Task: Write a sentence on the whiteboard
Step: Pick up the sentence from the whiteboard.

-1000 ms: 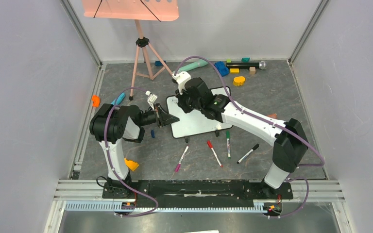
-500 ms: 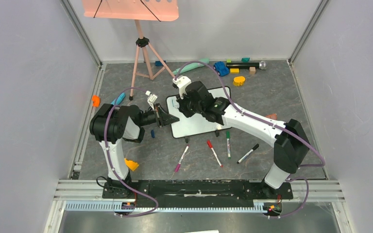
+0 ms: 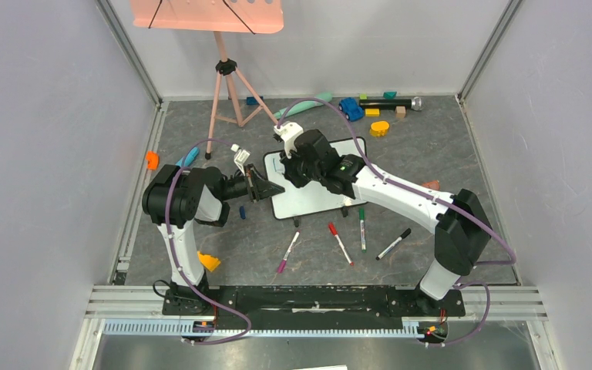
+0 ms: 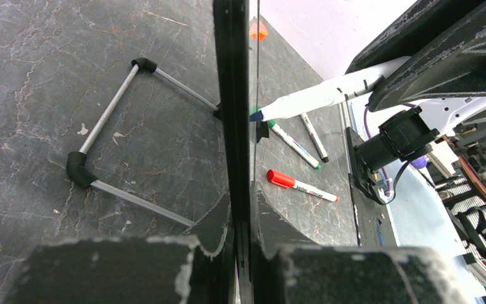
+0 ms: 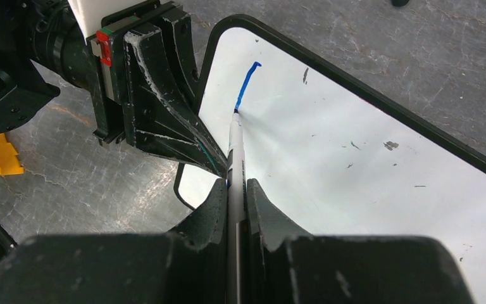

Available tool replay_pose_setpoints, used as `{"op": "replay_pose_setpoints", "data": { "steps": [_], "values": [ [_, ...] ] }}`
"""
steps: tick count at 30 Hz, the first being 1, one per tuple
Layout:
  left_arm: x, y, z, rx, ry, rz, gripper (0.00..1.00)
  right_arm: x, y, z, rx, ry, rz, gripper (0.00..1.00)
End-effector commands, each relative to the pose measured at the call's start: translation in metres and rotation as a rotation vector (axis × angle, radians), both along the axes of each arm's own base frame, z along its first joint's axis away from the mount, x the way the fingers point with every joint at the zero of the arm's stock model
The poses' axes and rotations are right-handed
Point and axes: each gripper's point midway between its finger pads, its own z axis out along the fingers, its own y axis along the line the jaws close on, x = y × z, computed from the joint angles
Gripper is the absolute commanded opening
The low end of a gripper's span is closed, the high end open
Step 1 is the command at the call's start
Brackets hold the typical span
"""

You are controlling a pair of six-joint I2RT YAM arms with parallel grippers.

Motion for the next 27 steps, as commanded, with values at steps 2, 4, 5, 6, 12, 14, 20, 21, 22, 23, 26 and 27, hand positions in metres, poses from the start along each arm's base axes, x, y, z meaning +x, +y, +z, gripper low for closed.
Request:
{"op": "replay_pose_setpoints", "data": {
  "steps": [2, 4, 5, 6, 12, 14, 20, 21, 22, 23, 26, 27],
  "values": [
    [0.006, 0.004, -0.01, 0.047, -0.153, 0.027, 0.02, 0.007, 0.002, 0.047, 0.08, -0.078, -0.011, 0.0],
    [0.006, 0.003, -0.01, 0.047, -0.153, 0.026, 0.02, 0.008, 0.004, 0.053, 0.087, -0.086, -0.009, 0.0],
    [0.006, 0.004, -0.01, 0.047, -0.152, 0.028, 0.02, 0.009, 0.005, 0.056, 0.093, -0.089, -0.008, 0.0],
    [0.005, 0.004, -0.011, 0.047, -0.151, 0.028, 0.02, 0.009, 0.006, 0.058, 0.096, -0.093, -0.007, 0.0],
    [0.005, 0.004, -0.01, 0.048, -0.154, 0.028, 0.02, 0.014, 0.009, 0.07, 0.113, -0.12, -0.01, 0.0],
    [0.005, 0.004, -0.01, 0.047, -0.153, 0.028, 0.02, 0.016, 0.009, 0.072, 0.112, -0.126, -0.015, 0.0],
    [0.006, 0.004, -0.011, 0.048, -0.153, 0.03, 0.02, 0.022, 0.01, 0.067, 0.091, -0.133, -0.033, 0.0],
    [0.005, 0.004, -0.011, 0.048, -0.151, 0.029, 0.02, 0.023, 0.01, 0.066, 0.088, -0.133, -0.034, 0.0],
    [0.006, 0.004, -0.011, 0.048, -0.153, 0.029, 0.02, 0.024, 0.01, 0.065, 0.087, -0.132, -0.036, 0.0],
    [0.005, 0.003, -0.01, 0.048, -0.153, 0.029, 0.02, 0.024, 0.011, 0.065, 0.085, -0.133, -0.034, 0.0],
    [0.006, 0.004, -0.011, 0.048, -0.152, 0.03, 0.02, 0.027, 0.012, 0.063, 0.08, -0.135, -0.036, 0.0],
    [0.005, 0.004, -0.011, 0.048, -0.152, 0.03, 0.02, 0.028, 0.013, 0.062, 0.078, -0.135, -0.037, 0.0]
  ]
}}
